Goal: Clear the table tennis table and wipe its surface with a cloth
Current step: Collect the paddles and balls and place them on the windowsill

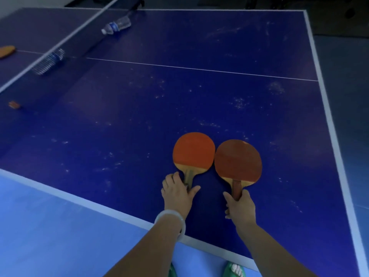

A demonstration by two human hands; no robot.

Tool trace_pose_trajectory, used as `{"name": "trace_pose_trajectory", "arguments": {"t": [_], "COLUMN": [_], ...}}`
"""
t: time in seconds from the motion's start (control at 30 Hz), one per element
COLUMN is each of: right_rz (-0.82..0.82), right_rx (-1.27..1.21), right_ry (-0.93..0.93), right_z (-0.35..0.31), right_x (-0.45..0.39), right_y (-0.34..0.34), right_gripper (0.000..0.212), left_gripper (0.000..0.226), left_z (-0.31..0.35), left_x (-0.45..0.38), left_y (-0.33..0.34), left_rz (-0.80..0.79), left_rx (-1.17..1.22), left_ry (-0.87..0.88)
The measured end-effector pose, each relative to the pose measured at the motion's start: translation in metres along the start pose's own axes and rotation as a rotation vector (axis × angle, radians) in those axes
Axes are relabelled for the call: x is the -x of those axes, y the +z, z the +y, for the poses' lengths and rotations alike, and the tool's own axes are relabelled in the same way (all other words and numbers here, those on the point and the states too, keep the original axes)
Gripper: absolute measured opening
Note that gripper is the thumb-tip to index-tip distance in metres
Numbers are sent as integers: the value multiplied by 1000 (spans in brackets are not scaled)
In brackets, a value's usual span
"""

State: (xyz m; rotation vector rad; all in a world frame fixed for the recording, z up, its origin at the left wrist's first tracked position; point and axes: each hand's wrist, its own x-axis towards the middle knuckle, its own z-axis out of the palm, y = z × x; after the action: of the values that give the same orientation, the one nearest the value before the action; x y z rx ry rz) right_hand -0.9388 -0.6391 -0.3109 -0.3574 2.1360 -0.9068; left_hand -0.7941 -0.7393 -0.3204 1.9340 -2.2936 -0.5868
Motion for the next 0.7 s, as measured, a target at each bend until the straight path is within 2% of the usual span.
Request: {"name": "trace_pose_trajectory", "arguments": {"t": [0.17, 0.3, 0.4, 0.6, 0.7], "right_rz": [42, 75, 92, 78, 70], "right_rx": [109, 188, 228, 217, 205], "right_ry": [-6, -1, 1, -45, -72], "right_z": [-1, -4, -5, -5, -2], "right_x": [7, 6, 8, 12, 15], "right_y": [10, 15, 17, 13, 12], "right_gripper": [30, 29, 32, 28, 27], "left_gripper": [88, 69, 59, 39, 30], "left_z": [-6, 2, 9, 8, 1], "left_x": [-17, -25, -28, -29, -25], "left_y": [0, -4, -9, -13, -9], "left_rz": [-18, -31, -104, -235, -248], "left_rx": [130, 205, 222, 319, 370], "left_ry": [12, -40, -99, -219, -235]}}
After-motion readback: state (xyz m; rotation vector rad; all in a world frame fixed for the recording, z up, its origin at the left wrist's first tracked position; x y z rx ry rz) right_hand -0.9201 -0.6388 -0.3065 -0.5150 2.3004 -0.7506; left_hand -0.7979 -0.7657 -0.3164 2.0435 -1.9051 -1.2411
